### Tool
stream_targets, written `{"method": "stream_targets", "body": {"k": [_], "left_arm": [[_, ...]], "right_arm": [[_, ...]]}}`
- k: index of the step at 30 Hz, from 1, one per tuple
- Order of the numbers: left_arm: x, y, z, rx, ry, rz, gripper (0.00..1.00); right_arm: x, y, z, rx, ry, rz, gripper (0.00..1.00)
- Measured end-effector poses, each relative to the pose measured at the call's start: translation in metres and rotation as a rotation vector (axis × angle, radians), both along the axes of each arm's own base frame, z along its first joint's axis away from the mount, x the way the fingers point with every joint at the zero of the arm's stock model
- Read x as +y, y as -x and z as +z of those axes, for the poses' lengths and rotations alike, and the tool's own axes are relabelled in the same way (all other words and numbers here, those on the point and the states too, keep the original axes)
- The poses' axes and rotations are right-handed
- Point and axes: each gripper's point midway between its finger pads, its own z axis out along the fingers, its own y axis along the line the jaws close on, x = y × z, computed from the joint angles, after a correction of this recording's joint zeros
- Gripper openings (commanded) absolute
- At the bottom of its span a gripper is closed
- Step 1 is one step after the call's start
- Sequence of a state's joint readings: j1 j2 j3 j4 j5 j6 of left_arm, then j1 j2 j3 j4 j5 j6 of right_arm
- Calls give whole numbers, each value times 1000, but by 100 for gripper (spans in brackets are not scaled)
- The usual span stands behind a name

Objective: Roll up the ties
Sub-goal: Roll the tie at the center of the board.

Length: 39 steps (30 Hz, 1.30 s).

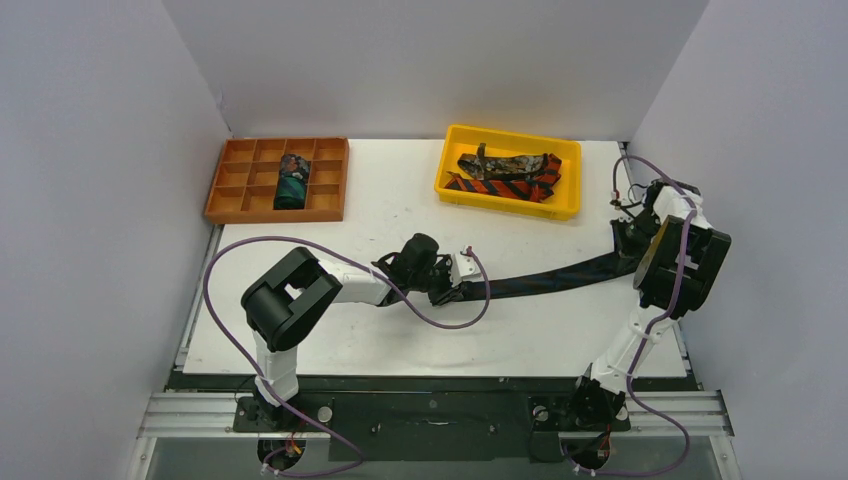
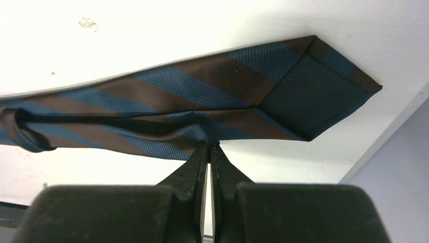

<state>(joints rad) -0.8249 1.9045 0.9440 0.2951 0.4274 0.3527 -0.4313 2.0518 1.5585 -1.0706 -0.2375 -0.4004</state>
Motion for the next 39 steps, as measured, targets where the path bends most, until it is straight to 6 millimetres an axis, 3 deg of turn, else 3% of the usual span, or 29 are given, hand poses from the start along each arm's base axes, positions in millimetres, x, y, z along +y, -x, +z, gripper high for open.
{"method": "stream_targets", "body": {"k": [9, 13, 18, 20, 23, 27, 30, 34, 37, 39], "left_arm": [[0, 0, 0, 0, 0, 0, 0], [0, 0, 0, 1, -1, 0, 0], [0, 1, 0, 4, -2, -3, 0], [0, 1, 0, 3, -2, -4, 0], [-1, 1, 0, 4, -1, -5, 0], [-3, 5, 0, 7, 1, -15, 0], [-4, 6, 0, 10, 3, -19, 0], [-6, 7, 0, 14, 13, -25, 0], [-8, 7, -1, 18, 22, -29, 0], [-10, 8, -1, 24, 31, -33, 1]], "right_arm": [[4, -20, 13, -56, -11, 16, 0], [3, -25, 2, -42, 4, 33, 0], [-1, -16, -14, 8, 32, 54, 2], [-3, -14, -14, 15, 39, 54, 14], [-6, -13, -13, 18, 45, 50, 42], [-12, -14, -9, 2, 46, 43, 61], [-8, -16, 6, -41, 19, 34, 66], [13, -23, 61, -189, -37, 27, 65], [52, -30, 105, -317, -113, 52, 59], [96, -30, 121, -369, -203, 96, 55]]}}
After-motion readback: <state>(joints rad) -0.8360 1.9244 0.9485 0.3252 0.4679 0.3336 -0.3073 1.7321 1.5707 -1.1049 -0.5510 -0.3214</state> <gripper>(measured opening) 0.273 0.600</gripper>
